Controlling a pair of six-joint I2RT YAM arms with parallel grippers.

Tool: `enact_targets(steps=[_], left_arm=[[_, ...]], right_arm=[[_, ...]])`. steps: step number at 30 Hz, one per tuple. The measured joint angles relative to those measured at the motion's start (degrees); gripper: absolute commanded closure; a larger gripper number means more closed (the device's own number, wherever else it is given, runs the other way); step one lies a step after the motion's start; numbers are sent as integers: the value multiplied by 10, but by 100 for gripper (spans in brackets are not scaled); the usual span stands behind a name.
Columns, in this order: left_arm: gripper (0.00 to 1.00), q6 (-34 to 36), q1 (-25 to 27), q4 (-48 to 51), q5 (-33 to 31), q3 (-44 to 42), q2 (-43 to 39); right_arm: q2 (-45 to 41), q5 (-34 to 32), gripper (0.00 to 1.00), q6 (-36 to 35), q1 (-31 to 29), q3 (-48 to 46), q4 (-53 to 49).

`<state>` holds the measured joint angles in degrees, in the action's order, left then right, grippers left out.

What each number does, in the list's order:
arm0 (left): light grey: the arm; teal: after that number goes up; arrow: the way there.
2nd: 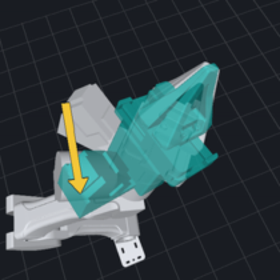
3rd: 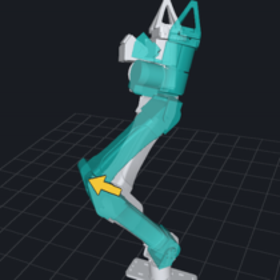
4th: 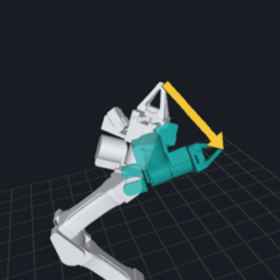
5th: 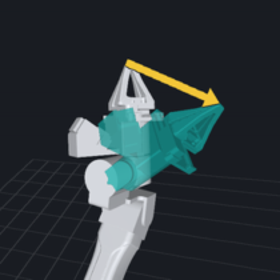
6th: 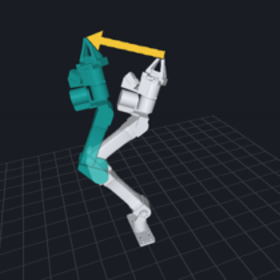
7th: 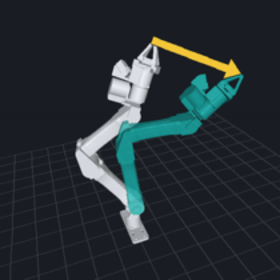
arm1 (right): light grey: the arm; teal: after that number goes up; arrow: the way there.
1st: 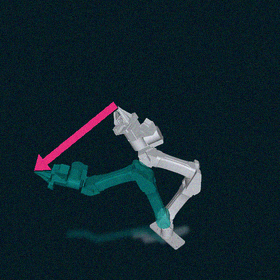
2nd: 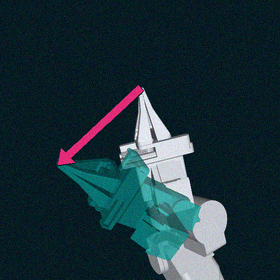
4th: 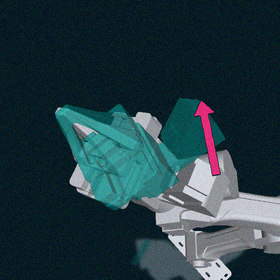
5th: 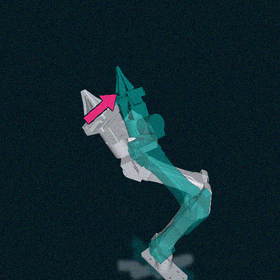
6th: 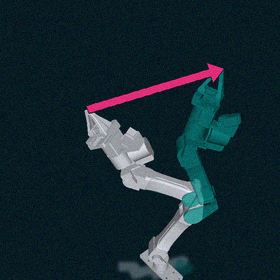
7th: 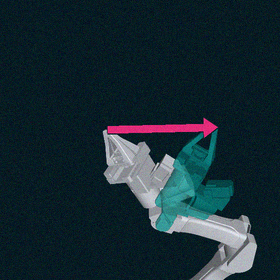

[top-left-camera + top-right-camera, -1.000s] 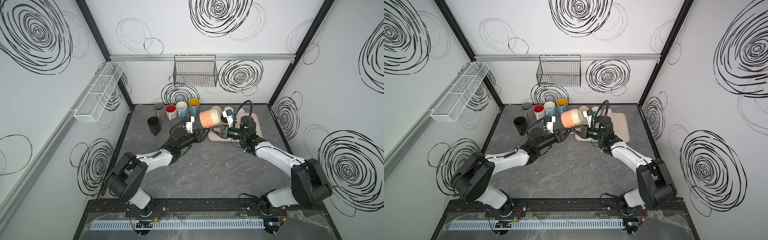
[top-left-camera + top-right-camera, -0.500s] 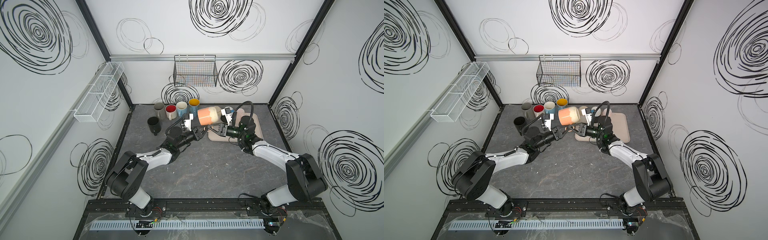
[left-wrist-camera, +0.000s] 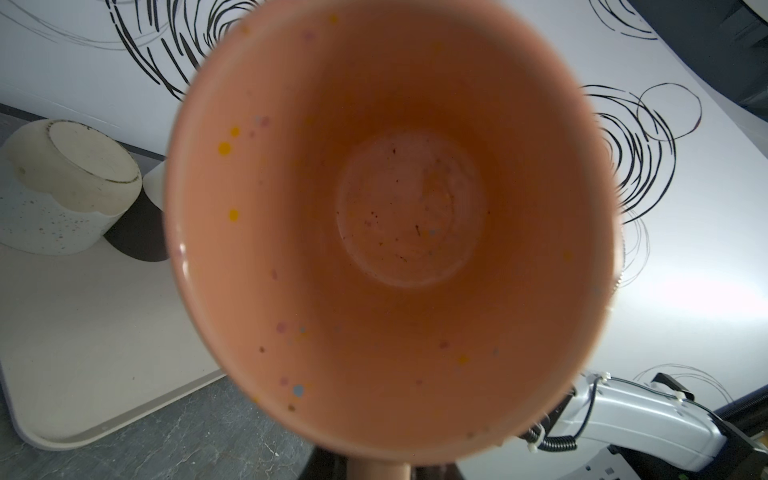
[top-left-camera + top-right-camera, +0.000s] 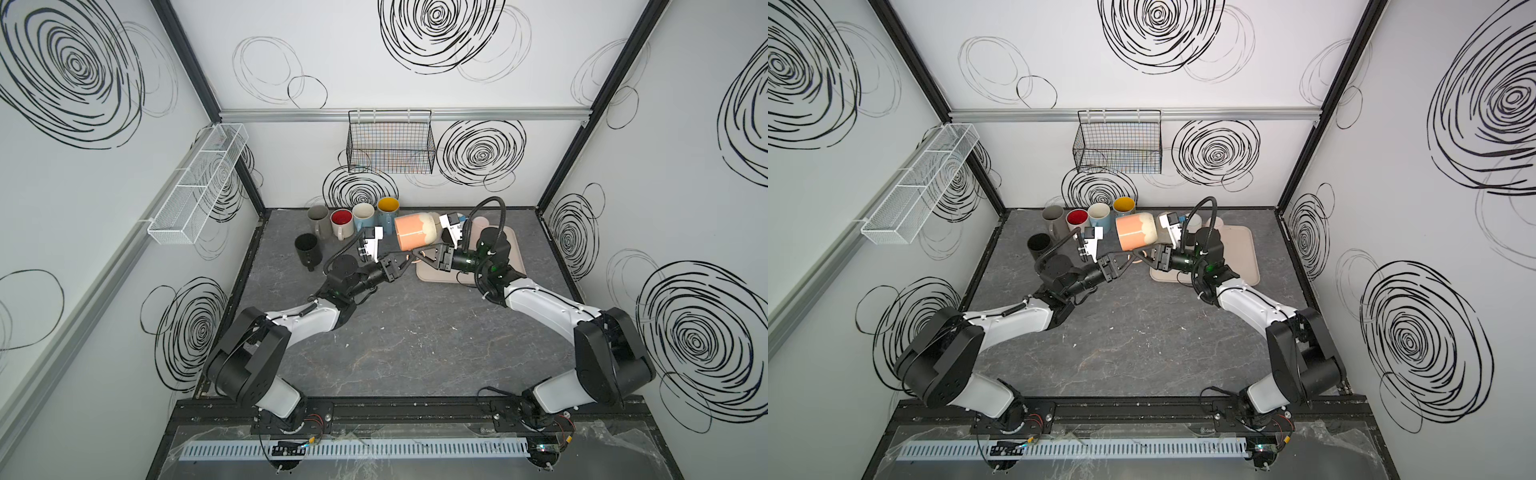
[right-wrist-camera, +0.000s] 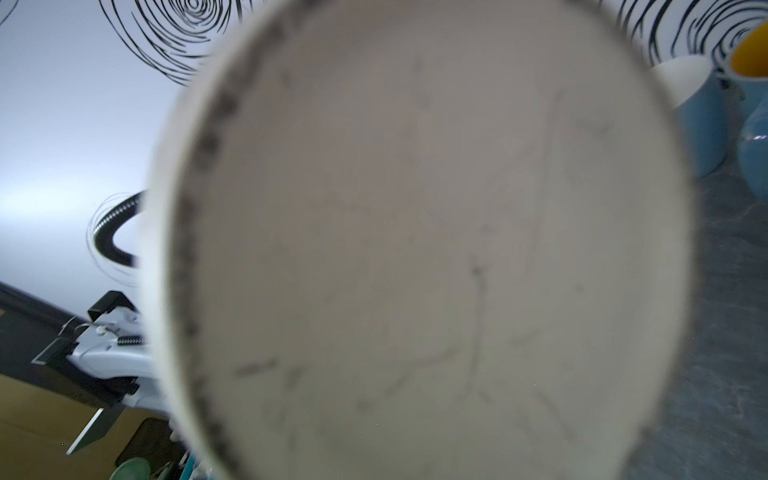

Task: Turn the mug right side up
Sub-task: 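Open the right gripper off the mug while the left gripper turns it upright, then lower the cream-and-orange mug upright beside the black mug with the left gripper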

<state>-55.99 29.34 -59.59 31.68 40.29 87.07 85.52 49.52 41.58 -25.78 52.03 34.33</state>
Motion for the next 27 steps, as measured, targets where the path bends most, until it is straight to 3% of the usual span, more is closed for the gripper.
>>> enact_targets(steps=[10, 16, 22, 27], left_arm=[[100, 15, -27, 46, -16, -30, -21], [100, 126, -52, 285, -80, -9, -59], [100, 263, -74, 544, -202, 74, -52], [100, 355, -76, 695, -325, 172, -1]], right_arm=[[-23, -80, 53, -69, 2, 15, -120], [-36, -145, 53, -110, 12, 18, -184], [-37, -203, 53, -145, 25, 41, -260], [-36, -224, 53, -157, 35, 43, -294]])
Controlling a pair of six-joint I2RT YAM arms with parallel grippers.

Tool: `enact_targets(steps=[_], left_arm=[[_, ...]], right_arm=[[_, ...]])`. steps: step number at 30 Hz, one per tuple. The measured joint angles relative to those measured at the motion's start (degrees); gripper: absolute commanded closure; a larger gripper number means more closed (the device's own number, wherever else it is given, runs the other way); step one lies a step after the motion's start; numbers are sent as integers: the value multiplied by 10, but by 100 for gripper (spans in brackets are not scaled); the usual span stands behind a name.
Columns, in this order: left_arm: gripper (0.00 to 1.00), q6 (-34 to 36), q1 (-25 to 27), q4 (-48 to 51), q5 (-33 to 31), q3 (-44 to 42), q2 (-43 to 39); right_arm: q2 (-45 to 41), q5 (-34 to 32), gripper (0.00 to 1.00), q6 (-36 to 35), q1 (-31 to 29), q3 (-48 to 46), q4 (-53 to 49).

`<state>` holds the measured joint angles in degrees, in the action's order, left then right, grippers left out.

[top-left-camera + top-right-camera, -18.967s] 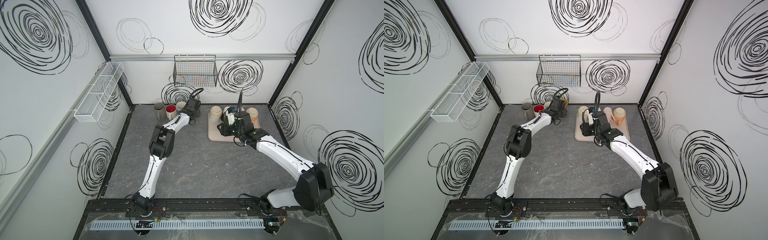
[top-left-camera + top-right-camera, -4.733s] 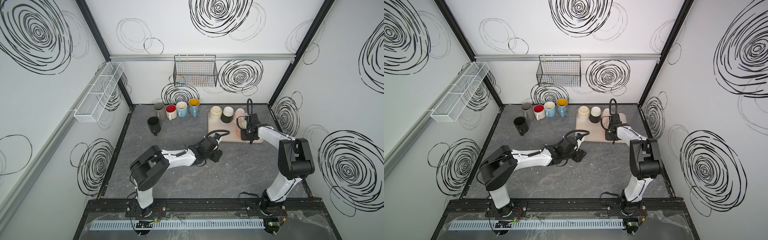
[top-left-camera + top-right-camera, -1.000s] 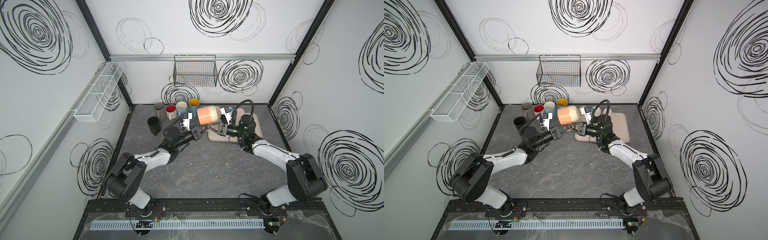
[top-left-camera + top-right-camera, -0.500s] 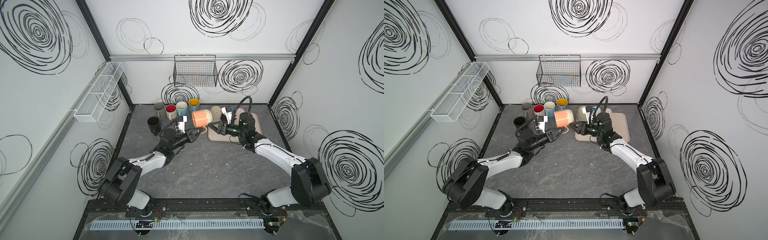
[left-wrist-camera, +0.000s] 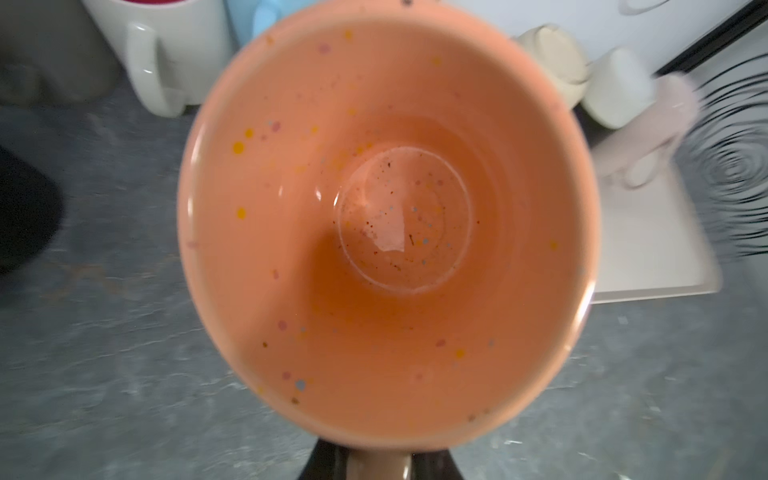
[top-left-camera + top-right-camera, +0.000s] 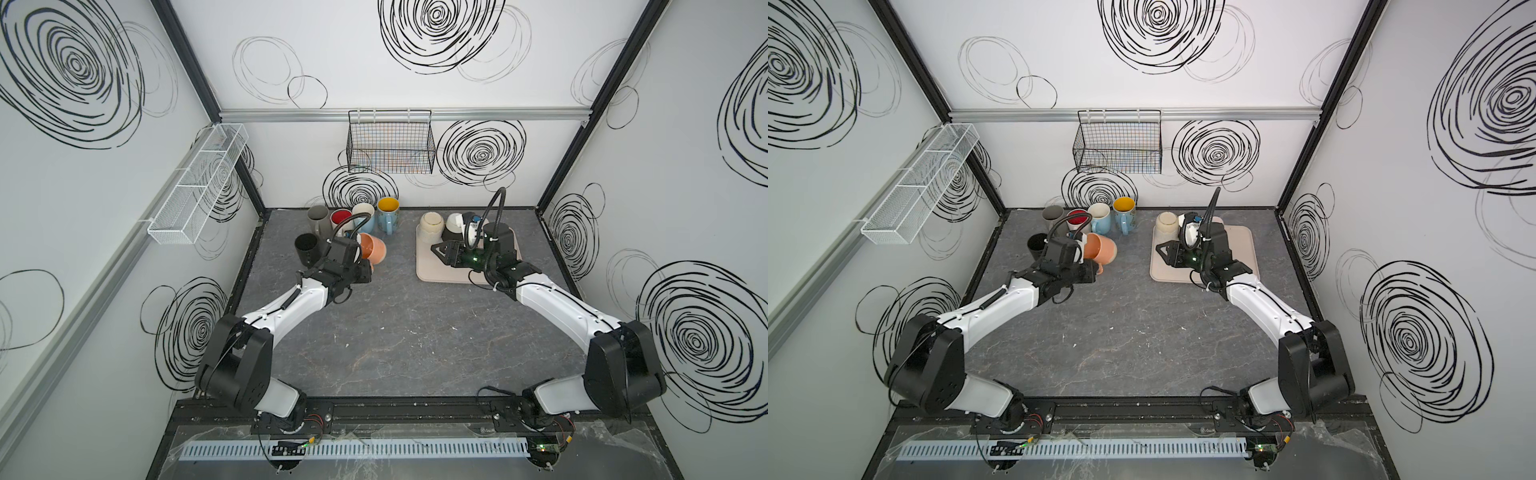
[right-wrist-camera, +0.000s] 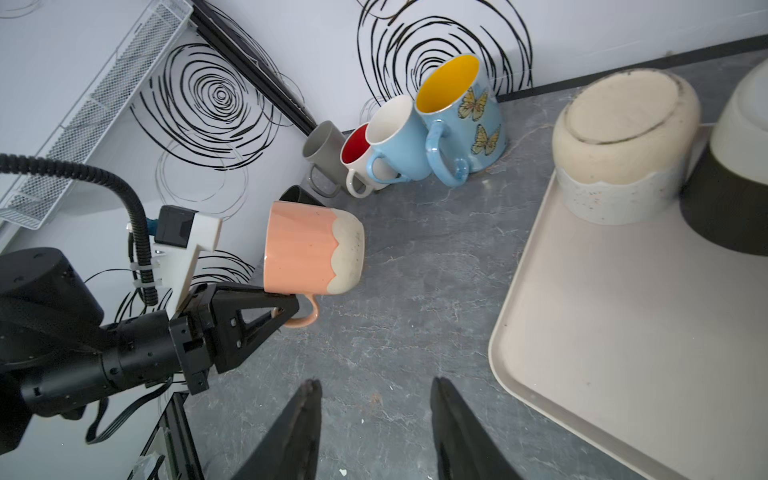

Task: Turn the mug right side up
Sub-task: 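Lower the cream-and-orange mug upright beside the black mug with the left gripper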

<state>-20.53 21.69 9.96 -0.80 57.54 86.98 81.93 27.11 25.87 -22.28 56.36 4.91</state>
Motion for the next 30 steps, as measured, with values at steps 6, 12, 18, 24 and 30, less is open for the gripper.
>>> enact_targets(steps=[6, 12, 18, 24, 30], left_arm=[[100, 72, -4, 102, -115, 104, 86], [100, 104, -31, 140, -156, 140, 137], [100, 116, -69, 148, -161, 148, 166], [100, 124, -94, 148, -160, 155, 185], [100, 133, -102, 143, -161, 174, 207]], right_arm=[[10, -16, 53, -12, 3, 2, -35], [17, -31, 52, -30, 10, 11, -71], [19, -52, 52, -46, 23, 11, -90], [35, -70, 51, -58, 43, 25, -106], [57, -88, 50, -70, 74, 42, -118]])
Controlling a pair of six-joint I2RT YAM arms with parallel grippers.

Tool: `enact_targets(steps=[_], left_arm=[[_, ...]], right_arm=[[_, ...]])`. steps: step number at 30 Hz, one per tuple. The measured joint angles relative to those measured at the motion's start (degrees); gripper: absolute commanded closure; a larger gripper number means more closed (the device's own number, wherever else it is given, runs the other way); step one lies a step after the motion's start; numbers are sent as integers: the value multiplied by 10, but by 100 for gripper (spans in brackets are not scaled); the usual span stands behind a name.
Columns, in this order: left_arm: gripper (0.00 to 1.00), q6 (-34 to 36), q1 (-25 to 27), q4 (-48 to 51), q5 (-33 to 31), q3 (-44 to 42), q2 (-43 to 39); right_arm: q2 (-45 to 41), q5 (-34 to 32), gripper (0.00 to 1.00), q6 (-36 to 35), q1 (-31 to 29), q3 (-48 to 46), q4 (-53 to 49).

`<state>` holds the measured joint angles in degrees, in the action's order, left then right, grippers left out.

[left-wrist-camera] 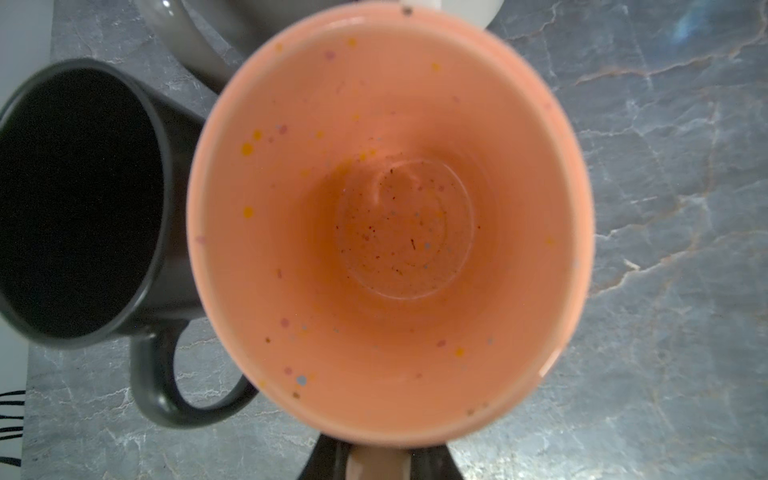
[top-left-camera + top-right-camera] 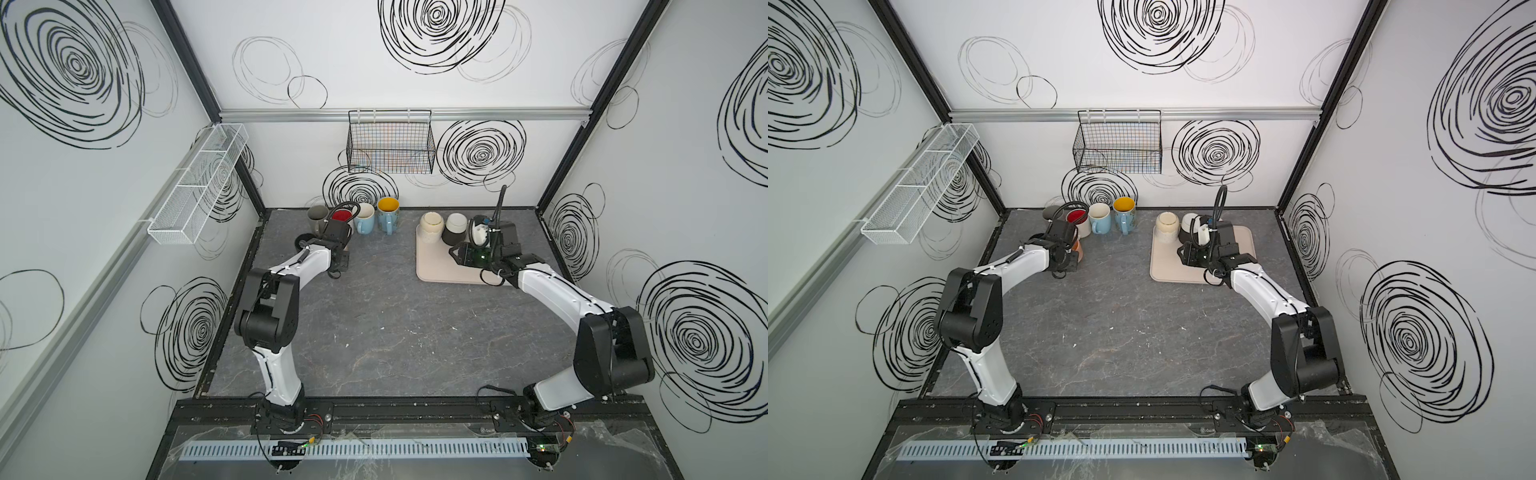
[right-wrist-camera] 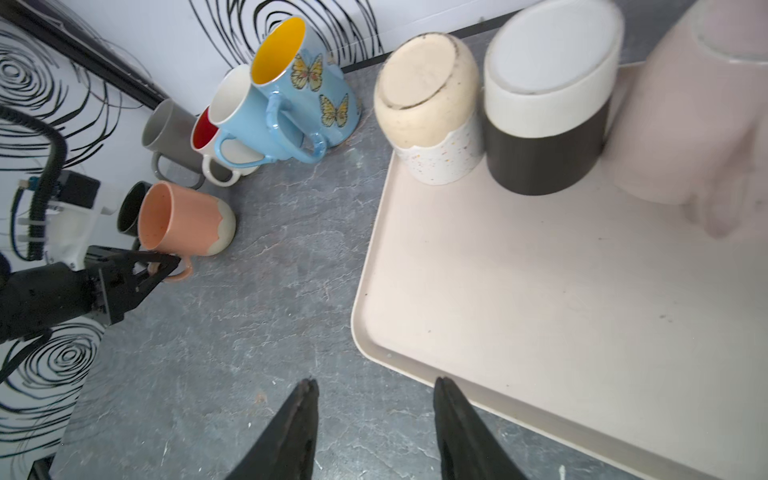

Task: Turn the mug right side up
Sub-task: 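Lower the cream-and-orange mug upright beside the black mug with the left gripper, then withdraw the left gripper while the right gripper descends onto the pink mug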

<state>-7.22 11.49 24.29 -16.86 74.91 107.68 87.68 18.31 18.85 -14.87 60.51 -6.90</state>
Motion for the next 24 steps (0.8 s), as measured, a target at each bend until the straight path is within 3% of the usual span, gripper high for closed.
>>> enact_targets(steps=[2, 10, 13, 17, 24], left_arm=[[100, 3, -1, 0, 0, 8, 7], [65, 8, -4, -5, -8, 27, 23], [57, 9, -4, -15, -15, 31, 23], [50, 10, -4, -18, -18, 33, 23], [46, 10, -4, -18, -15, 33, -1]], right_arm=[[7, -5, 50, -5, 14, 6, -5], [65, -37, 48, -26, 58, 50, -29], [97, -53, 47, -35, 66, 79, -48], [137, -73, 46, -46, 72, 119, -68], [189, -122, 46, -70, 74, 187, -108]])
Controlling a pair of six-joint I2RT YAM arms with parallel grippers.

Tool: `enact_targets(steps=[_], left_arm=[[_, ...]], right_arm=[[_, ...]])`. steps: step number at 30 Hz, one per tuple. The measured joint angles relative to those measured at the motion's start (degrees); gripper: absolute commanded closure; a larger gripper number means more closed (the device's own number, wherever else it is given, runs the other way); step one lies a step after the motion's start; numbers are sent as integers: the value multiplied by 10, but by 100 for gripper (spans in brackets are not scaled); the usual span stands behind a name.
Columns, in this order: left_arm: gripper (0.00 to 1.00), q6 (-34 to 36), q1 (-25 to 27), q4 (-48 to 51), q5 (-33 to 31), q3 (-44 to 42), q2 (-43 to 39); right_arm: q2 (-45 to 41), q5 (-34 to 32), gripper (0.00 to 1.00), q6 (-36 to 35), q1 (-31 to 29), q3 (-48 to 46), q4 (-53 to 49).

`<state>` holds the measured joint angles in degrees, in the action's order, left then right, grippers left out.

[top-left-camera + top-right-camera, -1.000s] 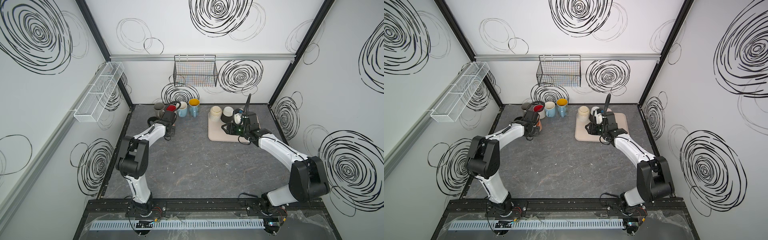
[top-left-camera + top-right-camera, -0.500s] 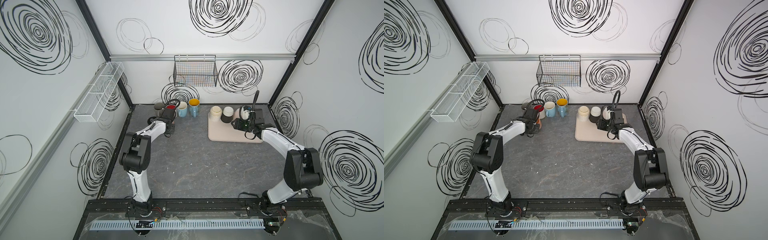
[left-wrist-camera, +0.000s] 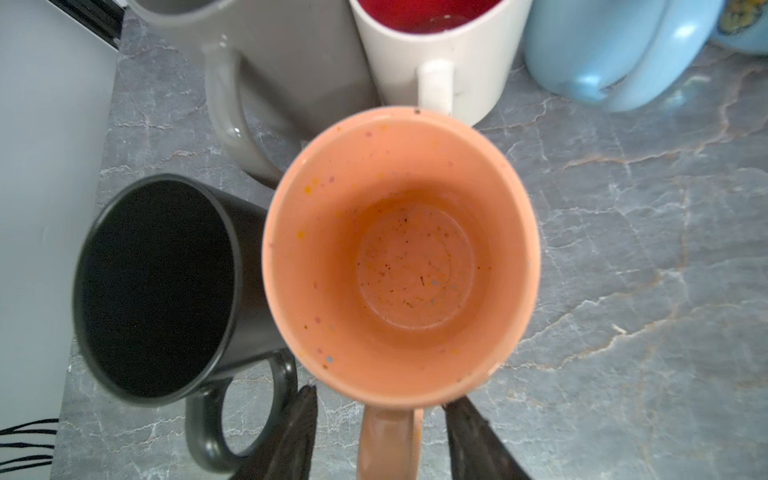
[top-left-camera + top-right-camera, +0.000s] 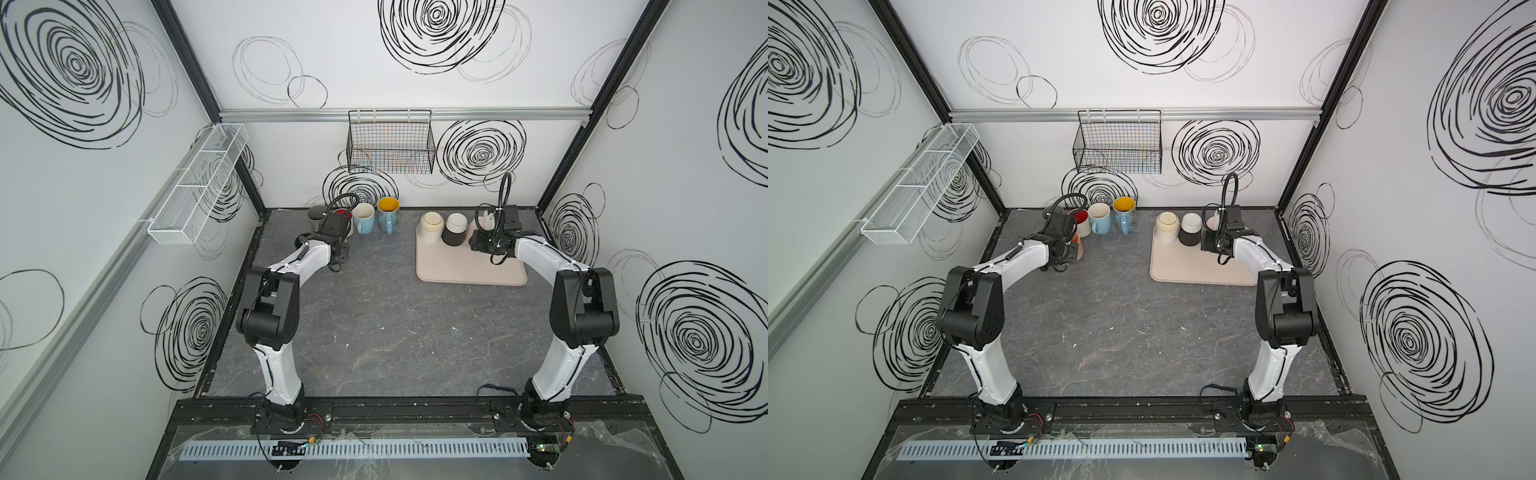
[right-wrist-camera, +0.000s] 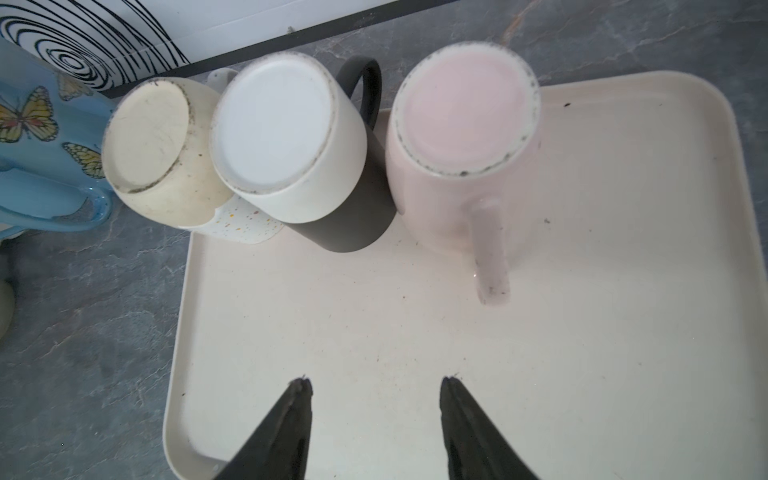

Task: Turn the mug right side up
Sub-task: 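Withdraw the left gripper while the right gripper descends onto the pink mug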

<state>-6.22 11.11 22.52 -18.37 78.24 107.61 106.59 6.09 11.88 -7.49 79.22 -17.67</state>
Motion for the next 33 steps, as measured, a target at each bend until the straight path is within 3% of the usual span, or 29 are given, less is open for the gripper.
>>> enact_targets(steps=[9, 18, 26, 28, 33], left_arm=[[45, -7, 35, -15, 17, -8, -68], [45, -37, 133, -64, 55, -57, -89], [45, -63, 186, -93, 72, -64, -86], [45, -70, 195, -101, 76, -67, -85], [45, -81, 218, -107, 80, -67, -71]], right_arm=[[27, -72, 49, -33, 12, 53, -32], [109, -84, 48, -53, 34, 114, -59], [161, -91, 57, -85, 34, 189, -85], [169, -87, 62, -94, 34, 200, -87], [179, -75, 85, -117, 34, 206, -88]])
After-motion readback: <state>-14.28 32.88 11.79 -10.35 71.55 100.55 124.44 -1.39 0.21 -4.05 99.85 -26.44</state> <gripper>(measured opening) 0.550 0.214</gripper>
